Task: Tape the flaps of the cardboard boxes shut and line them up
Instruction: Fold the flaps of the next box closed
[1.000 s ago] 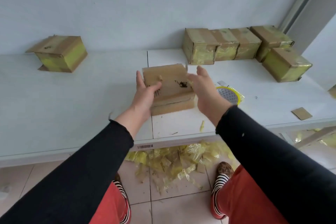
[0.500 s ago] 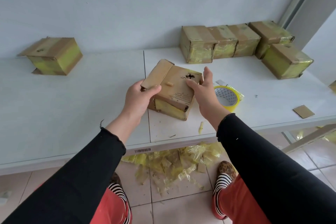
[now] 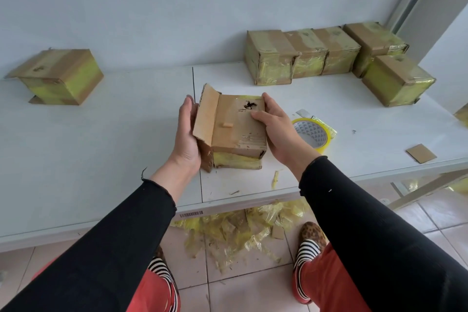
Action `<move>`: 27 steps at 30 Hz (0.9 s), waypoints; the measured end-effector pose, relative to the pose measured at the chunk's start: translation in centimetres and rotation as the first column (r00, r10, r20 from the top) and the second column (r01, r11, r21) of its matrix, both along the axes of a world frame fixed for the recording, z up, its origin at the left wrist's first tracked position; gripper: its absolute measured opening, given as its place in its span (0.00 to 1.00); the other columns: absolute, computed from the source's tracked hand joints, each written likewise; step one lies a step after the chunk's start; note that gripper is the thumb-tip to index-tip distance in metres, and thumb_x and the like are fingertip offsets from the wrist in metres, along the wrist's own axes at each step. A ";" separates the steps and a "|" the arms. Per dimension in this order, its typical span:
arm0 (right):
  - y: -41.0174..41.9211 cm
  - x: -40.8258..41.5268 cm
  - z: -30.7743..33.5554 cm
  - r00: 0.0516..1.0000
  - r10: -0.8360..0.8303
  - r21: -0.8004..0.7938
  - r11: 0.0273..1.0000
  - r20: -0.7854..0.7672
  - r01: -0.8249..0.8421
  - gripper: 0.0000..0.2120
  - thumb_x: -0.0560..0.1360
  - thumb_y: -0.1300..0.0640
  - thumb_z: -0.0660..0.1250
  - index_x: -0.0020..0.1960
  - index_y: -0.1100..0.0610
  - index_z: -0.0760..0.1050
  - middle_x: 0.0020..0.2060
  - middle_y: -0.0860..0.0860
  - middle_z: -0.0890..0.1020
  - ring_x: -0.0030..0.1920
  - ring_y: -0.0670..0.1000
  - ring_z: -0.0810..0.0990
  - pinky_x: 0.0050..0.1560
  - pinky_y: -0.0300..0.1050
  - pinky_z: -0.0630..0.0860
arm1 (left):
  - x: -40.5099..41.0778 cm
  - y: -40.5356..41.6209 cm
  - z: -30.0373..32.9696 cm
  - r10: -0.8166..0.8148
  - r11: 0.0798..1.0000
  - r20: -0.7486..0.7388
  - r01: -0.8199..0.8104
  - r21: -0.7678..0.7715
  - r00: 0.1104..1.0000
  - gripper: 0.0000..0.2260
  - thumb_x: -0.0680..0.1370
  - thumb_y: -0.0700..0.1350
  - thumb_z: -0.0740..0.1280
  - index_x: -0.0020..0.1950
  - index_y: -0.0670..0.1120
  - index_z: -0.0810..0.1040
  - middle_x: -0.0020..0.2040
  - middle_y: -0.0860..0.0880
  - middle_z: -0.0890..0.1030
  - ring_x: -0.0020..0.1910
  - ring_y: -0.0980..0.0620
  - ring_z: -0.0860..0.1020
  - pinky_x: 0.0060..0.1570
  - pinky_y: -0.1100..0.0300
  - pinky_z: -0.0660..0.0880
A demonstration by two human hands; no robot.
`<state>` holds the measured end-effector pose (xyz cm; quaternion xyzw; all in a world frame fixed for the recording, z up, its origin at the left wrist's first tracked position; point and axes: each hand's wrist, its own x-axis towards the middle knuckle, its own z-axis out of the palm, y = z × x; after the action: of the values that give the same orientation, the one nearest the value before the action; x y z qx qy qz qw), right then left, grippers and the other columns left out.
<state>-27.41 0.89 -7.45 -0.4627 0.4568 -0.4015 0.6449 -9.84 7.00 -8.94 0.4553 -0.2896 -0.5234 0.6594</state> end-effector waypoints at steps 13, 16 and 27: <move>1.8 1.8 0.0 0.996 -0.093 -0.030 0.995 -0.013 0.093 0.30 0.83 0.63 0.61 0.82 0.51 0.57 0.77 0.48 0.69 0.70 0.50 0.75 0.71 0.53 0.75 | -1.3 -1.2 0.0 0.360 0.926 0.046 -0.363 0.107 0.932 0.28 0.74 0.73 0.60 0.53 0.48 0.68 0.47 0.51 0.73 0.46 0.51 0.76 0.51 0.50 0.75; 1.8 1.9 0.0 0.995 -0.100 -0.028 0.995 -0.010 0.100 0.30 0.83 0.64 0.61 0.82 0.52 0.57 0.77 0.49 0.69 0.71 0.51 0.75 0.71 0.54 0.74 | -1.3 -1.1 -0.8 0.266 0.950 -0.094 -0.245 0.195 0.959 0.25 0.82 0.69 0.56 0.52 0.49 0.79 0.42 0.54 0.83 0.42 0.52 0.84 0.47 0.54 0.82; 1.8 1.3 0.3 0.992 -0.125 -0.035 0.992 -0.031 0.124 0.24 0.82 0.63 0.64 0.76 0.53 0.65 0.70 0.51 0.77 0.65 0.54 0.80 0.64 0.57 0.79 | 1.5 2.6 -0.5 -0.137 0.964 0.017 0.129 0.234 0.990 0.25 0.81 0.66 0.62 0.67 0.49 0.82 0.61 0.47 0.85 0.62 0.46 0.83 0.57 0.53 0.77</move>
<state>-26.06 2.66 -7.10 -0.4505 0.4887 -0.4407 0.6033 -8.30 9.56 -9.48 0.5175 -0.2673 -0.5892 0.5600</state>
